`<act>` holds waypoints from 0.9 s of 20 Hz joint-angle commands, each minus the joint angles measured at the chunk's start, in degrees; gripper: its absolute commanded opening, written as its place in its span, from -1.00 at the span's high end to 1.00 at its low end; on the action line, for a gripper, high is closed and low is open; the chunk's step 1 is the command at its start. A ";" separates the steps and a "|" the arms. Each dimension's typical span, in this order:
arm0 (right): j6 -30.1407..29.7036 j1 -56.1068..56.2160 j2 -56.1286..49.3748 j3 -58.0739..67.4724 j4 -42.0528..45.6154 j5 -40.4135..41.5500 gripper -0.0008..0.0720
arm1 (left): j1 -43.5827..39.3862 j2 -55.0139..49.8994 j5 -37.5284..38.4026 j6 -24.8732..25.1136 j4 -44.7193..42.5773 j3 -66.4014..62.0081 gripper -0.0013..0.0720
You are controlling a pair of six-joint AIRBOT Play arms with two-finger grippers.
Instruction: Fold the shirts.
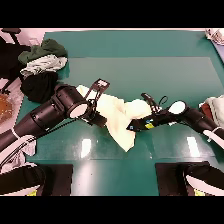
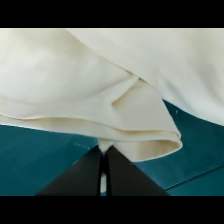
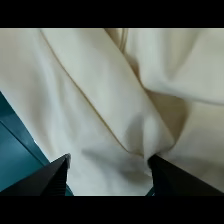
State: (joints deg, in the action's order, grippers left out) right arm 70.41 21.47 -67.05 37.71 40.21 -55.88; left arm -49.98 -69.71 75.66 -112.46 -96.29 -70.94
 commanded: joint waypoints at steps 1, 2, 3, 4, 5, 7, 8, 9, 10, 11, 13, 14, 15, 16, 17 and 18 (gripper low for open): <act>-0.13 2.78 -1.09 0.04 1.38 -0.17 -0.61 | 0.02 -0.04 0.09 0.02 0.02 -0.07 0.89; 0.07 2.49 -0.55 0.04 3.15 -0.72 -0.61 | 0.02 -0.04 0.17 0.02 0.02 -0.07 0.89; 0.07 1.86 0.44 0.04 3.67 -0.68 -0.58 | 0.02 -0.04 0.13 0.02 0.02 -0.07 0.89; 0.07 1.01 1.60 0.04 3.37 -0.02 -0.44 | 0.02 -0.04 0.02 0.00 0.02 -0.07 0.89; 0.07 0.20 2.62 0.04 2.97 0.92 -0.17 | 0.02 -0.04 -0.13 0.00 0.04 -0.07 0.89; 0.07 -0.24 3.63 0.04 2.84 2.54 0.51 | 0.02 -0.04 -0.28 0.00 0.02 -0.07 0.89; 0.07 0.11 3.41 0.04 2.75 2.97 0.82 | 0.02 -0.04 -0.28 0.00 0.04 -0.07 0.89; 0.07 0.79 2.86 0.04 2.78 3.52 0.93 | 0.02 -0.04 -0.24 -0.02 0.04 -0.07 0.89; 0.07 1.79 2.23 0.07 2.75 4.00 0.93 | 0.02 -0.04 -0.24 -0.02 0.04 -0.07 0.89; 0.07 2.60 2.12 0.07 2.78 4.44 0.94 | 0.02 -0.04 -0.17 -0.02 0.04 -0.07 0.89; 0.04 2.62 3.32 1.03 3.28 4.50 0.95 | 0.02 -0.04 0.20 0.00 0.04 -0.07 0.89; 0.04 1.81 4.44 2.12 3.58 4.26 0.95 | 0.02 -0.02 0.42 0.00 0.04 -0.07 0.89; 0.04 0.48 5.99 3.37 3.78 3.87 0.96 | 0.02 -0.02 0.74 0.00 0.07 -0.07 0.89; 0.07 -1.33 8.02 5.03 4.92 3.23 0.96 | 0.02 0.00 1.36 0.04 0.02 -0.07 0.89; 0.20 -3.63 10.25 6.84 6.12 2.58 0.96 | 0.02 0.00 1.79 0.13 -0.42 -0.07 0.89; 0.31 -6.19 12.26 8.46 6.97 1.84 0.96 | 0.02 0.02 1.90 0.42 -0.48 -0.07 0.89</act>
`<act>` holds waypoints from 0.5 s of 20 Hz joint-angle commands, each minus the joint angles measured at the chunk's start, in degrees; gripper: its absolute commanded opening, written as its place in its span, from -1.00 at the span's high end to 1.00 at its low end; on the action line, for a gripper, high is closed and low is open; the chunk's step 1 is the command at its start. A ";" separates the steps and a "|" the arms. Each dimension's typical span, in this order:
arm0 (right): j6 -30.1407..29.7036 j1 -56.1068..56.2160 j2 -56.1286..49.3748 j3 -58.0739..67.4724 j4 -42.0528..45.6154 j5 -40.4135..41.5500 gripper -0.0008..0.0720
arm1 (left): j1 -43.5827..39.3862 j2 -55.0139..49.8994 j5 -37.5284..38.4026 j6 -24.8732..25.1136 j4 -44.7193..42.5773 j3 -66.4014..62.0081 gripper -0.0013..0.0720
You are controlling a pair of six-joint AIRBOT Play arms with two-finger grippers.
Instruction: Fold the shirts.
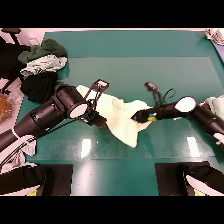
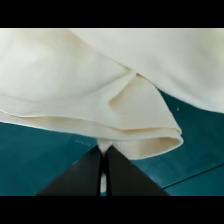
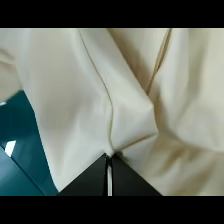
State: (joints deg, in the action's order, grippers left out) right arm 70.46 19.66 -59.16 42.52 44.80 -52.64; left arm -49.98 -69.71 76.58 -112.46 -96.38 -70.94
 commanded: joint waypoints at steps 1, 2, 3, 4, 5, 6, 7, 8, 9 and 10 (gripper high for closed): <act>0.26 -7.41 6.25 5.09 2.47 -2.36 0.96 | 0.02 0.00 0.98 0.39 -0.37 -0.07 0.89; 0.26 -10.40 7.54 6.19 2.47 -3.52 0.96 | 0.02 0.00 0.96 0.39 -0.35 -0.07 0.89; 0.24 -13.14 8.41 6.80 2.43 -4.96 0.96 | 0.02 0.00 0.76 0.39 -0.35 -0.07 0.89; 0.17 -15.87 8.94 6.91 2.47 -6.47 0.96 | 0.02 0.00 0.50 0.39 -0.35 -0.07 0.89; -0.13 -17.57 8.83 6.88 3.10 -7.91 0.96 | 0.02 0.00 0.33 0.37 -0.31 -0.07 0.89; -0.72 -18.84 8.00 6.88 3.43 -9.27 0.96 | 0.02 0.00 0.31 0.37 -0.28 -0.07 0.89; -1.11 -19.32 6.69 6.88 3.28 -10.34 0.95 | 0.02 0.00 0.31 0.35 -0.26 -0.07 0.89; -1.14 -18.91 4.79 6.88 3.28 -10.67 0.94 | 0.02 0.00 0.35 0.31 -0.22 -0.07 0.89; -1.33 -17.53 2.38 6.88 3.30 -10.03 0.94 | 0.02 0.00 0.33 0.26 0.13 -0.07 0.89; -2.27 -15.72 0.00 6.88 3.30 -8.81 0.94 | 0.02 0.00 0.31 0.26 0.66 -0.07 0.89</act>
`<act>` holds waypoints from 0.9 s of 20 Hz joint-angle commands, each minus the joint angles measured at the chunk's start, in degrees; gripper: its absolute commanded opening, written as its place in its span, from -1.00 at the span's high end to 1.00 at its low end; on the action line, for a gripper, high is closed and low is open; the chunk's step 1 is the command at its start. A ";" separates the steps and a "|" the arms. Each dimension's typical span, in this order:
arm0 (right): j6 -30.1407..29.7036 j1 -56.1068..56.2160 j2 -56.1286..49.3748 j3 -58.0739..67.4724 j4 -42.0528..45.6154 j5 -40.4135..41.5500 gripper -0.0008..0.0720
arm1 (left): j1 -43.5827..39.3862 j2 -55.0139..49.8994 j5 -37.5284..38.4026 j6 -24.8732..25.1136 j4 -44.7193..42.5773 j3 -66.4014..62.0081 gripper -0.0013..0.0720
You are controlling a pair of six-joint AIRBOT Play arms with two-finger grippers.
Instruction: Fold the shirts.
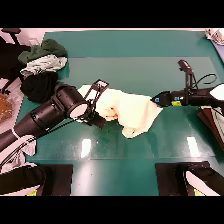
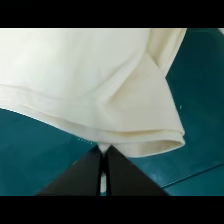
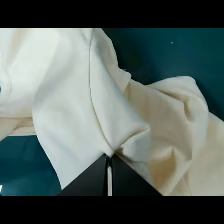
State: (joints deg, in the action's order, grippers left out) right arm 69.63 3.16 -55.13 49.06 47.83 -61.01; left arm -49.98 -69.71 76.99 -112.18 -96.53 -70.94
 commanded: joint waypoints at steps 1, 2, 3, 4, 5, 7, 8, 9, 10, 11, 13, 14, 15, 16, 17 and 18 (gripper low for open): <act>-2.34 3.17 -6.67 0.37 0.28 1.44 0.94 | 0.02 0.00 -0.04 -0.02 1.25 -0.07 0.89; -2.75 5.27 -8.94 0.37 0.37 3.82 0.95 | 0.02 0.00 0.15 -0.02 1.57 -0.07 0.89; -2.75 7.08 -10.97 0.37 0.31 5.99 0.94 | 0.02 0.00 0.37 -0.02 1.75 -0.07 0.89; -2.73 8.81 -12.92 0.37 0.28 7.23 0.94 | 0.02 0.00 0.59 -0.02 1.81 -0.07 0.89; -2.75 10.05 -14.43 0.37 0.35 7.30 0.94 | 0.02 0.00 0.81 -0.02 1.81 -0.07 0.89; -2.67 10.67 -16.20 0.37 1.49 6.14 0.73 | 0.02 0.00 1.03 -0.02 1.81 -0.07 0.89; -2.60 10.12 -16.09 0.37 2.89 5.62 0.40 | 0.02 0.00 1.05 0.00 1.79 -0.07 0.89; -2.60 9.09 -15.34 0.37 3.89 4.44 0.17 | 0.02 0.00 1.07 0.00 1.79 -0.07 0.89; -2.58 7.69 -14.14 0.37 4.70 2.97 -0.09 | 0.02 0.00 1.07 0.00 1.81 -0.07 0.89; -2.60 5.92 -12.57 0.37 4.83 1.20 -0.28 | 0.02 0.00 1.05 0.00 1.81 -0.07 0.89; -2.64 2.43 -8.70 -0.11 4.90 -0.96 -0.29 | 0.02 0.00 0.79 0.00 1.79 -0.07 0.89; -2.64 0.79 -6.40 -1.29 4.90 -0.74 -0.39 | 0.02 0.00 0.74 0.00 1.81 -0.07 0.89; -2.62 -0.87 -3.91 -3.37 4.87 -0.28 -0.47 | 0.02 0.00 0.66 0.02 1.79 -0.07 0.89; -2.62 -2.56 -1.53 -6.29 4.83 0.00 -0.47 | 0.02 0.00 0.37 0.00 1.81 -0.07 0.89; -2.62 -3.89 0.55 -9.42 4.66 -0.09 -0.47 | 0.02 0.00 0.04 0.00 1.81 -0.07 0.89; -2.60 -4.66 2.47 -12.96 4.13 -0.31 -0.48 | 0.02 0.00 -0.22 0.00 1.81 -0.07 0.89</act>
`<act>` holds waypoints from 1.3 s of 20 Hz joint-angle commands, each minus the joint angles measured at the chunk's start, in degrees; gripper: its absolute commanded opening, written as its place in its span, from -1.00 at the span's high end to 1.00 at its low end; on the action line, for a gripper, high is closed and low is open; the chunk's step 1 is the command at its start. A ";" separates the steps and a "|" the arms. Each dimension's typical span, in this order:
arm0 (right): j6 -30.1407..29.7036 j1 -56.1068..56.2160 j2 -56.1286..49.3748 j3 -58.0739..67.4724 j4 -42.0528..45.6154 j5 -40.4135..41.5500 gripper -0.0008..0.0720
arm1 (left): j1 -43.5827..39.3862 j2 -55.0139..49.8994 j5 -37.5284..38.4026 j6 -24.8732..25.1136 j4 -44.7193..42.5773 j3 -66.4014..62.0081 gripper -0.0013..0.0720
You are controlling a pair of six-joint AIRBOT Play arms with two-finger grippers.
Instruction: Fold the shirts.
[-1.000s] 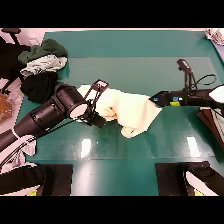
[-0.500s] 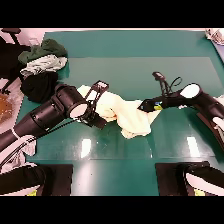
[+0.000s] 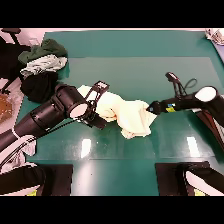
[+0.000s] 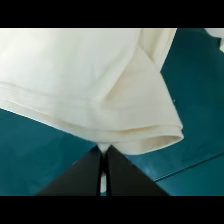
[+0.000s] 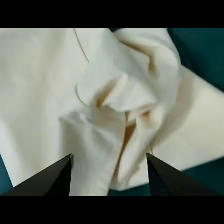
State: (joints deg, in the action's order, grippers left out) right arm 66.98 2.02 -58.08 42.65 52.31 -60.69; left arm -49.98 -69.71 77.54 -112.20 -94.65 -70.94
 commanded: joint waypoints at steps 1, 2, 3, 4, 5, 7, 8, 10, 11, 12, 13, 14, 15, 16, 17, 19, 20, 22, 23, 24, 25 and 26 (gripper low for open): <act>0.04 -3.72 7.32 -10.36 -1.79 -0.85 -0.60 | 0.02 0.00 -1.07 0.02 -0.07 -0.07 0.89; 0.02 -3.52 9.18 -13.84 -3.54 -0.68 -0.65 | 0.02 0.00 -1.38 0.00 -0.07 -0.07 0.89; 0.02 -2.95 10.78 -16.55 -5.40 0.31 -0.65 | 0.02 0.00 -1.64 -0.02 -0.04 -0.07 0.89; 0.02 -2.10 12.15 -18.71 -7.19 1.70 -0.65 | 0.02 0.00 -1.66 -0.02 -0.04 -0.07 0.89; 0.02 -0.96 13.51 -20.85 -9.38 3.56 -0.65 | 0.02 0.00 -1.66 -0.02 -0.02 -0.07 0.89; 0.02 1.95 14.99 -24.26 -13.49 7.98 -0.65 | 0.02 0.00 -1.66 -0.02 -0.02 -0.07 0.89; 0.02 3.56 14.86 -25.46 -16.17 10.40 -0.65 | 0.02 0.00 -1.73 -0.09 -0.02 -0.07 0.89; -0.20 7.72 12.07 -25.73 -21.59 15.41 -0.53 | 0.02 0.00 -2.08 -0.28 -0.04 -0.07 0.89; -0.68 9.79 9.90 -24.52 -22.97 16.98 -0.25 | 0.02 0.00 -2.12 -0.28 -0.04 -0.07 0.89; -0.74 12.07 7.34 -22.36 -22.71 17.68 0.20 | 0.02 0.00 -2.12 -0.28 -0.04 -0.07 0.89; -2.43 13.77 5.07 -19.78 -22.56 17.44 0.62 | 0.02 0.00 -2.05 -0.28 -0.07 -0.07 0.89; -4.57 15.08 2.82 -16.48 -22.32 16.39 0.94 | 0.02 0.00 -1.84 -0.26 -0.09 -0.07 0.89; -4.55 15.54 1.25 -13.00 -21.09 15.32 0.95 | 0.02 0.02 -0.90 -0.20 -0.26 -0.07 0.89; -4.33 15.23 0.46 -8.85 -18.88 13.44 0.95 | 0.02 0.07 1.11 0.22 -0.85 -0.07 0.90; -3.13 14.12 0.35 -4.74 -16.02 11.32 0.95 | 0.02 0.48 3.96 0.76 -1.70 -0.07 0.89; 0.22 10.21 2.38 3.39 -10.82 7.02 0.95 | 0.02 3.08 6.08 1.66 -2.69 -0.07 0.90; 0.63 7.52 4.15 6.86 -10.01 5.29 0.95 | 0.04 5.20 5.57 1.66 -2.73 -0.07 0.90; 0.63 1.62 6.69 12.09 -10.10 1.75 0.95 | 1.31 8.92 5.25 1.66 -1.92 -0.09 0.90; 0.63 -1.38 7.13 14.25 -10.08 -0.79 0.95 | 2.73 10.05 6.10 1.66 -1.25 -0.09 0.90; 0.61 -4.44 7.06 16.50 -10.16 -4.33 0.95 | 4.33 10.95 7.02 1.66 -0.15 -0.09 0.90; 0.11 -6.69 7.04 18.34 -9.99 -7.76 0.95 | 5.57 11.65 7.45 1.66 1.03 -0.37 0.90; -0.90 -8.26 7.08 19.93 -10.03 -10.49 0.95 | 6.54 12.44 7.13 1.66 2.56 -0.79 0.90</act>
State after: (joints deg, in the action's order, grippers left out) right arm 66.87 -0.16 -51.75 56.53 41.36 -62.22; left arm -46.06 -59.94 83.64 -110.69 -95.24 -71.24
